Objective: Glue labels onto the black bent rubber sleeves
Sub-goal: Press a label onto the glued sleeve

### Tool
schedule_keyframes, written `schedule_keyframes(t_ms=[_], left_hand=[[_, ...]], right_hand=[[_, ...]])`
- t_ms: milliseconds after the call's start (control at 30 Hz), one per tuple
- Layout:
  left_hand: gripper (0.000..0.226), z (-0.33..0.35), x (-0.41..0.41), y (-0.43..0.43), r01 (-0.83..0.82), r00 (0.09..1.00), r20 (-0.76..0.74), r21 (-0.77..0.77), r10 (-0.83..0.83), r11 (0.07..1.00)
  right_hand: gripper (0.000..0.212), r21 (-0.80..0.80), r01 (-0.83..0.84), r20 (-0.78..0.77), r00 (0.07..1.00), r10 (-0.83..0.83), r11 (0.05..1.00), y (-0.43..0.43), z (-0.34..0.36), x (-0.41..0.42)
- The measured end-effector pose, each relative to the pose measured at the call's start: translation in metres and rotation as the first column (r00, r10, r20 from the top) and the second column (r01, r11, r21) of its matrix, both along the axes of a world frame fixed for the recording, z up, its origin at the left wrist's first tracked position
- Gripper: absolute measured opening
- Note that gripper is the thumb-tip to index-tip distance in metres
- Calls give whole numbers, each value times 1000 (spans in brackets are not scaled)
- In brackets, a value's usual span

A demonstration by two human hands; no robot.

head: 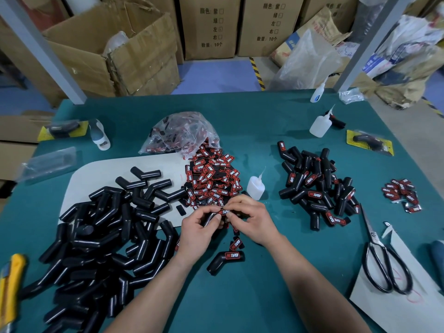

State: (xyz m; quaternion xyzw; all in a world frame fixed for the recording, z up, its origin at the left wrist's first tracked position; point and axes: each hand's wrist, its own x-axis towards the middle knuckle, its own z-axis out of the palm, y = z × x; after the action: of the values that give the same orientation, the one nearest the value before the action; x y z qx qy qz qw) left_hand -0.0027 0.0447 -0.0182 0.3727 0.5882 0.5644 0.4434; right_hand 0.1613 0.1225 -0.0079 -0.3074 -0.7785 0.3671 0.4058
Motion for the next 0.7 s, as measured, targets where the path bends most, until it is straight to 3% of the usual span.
schedule_keyframes(t_ms=[300, 433, 700], left_hand=[[33, 0, -1, 0, -15, 1000, 9, -4, 15, 1000], [43, 1, 1, -2, 26, 996, 80, 73, -32, 997], [44, -1, 0, 1, -14, 993, 114, 106, 2, 994]], right_hand=[[23, 58, -12, 43, 999, 10, 998, -2, -9, -6], [22, 70, 116, 19, 993, -118, 991, -2, -12, -6], [23, 232, 111, 6, 993, -115, 966, -3, -16, -9]])
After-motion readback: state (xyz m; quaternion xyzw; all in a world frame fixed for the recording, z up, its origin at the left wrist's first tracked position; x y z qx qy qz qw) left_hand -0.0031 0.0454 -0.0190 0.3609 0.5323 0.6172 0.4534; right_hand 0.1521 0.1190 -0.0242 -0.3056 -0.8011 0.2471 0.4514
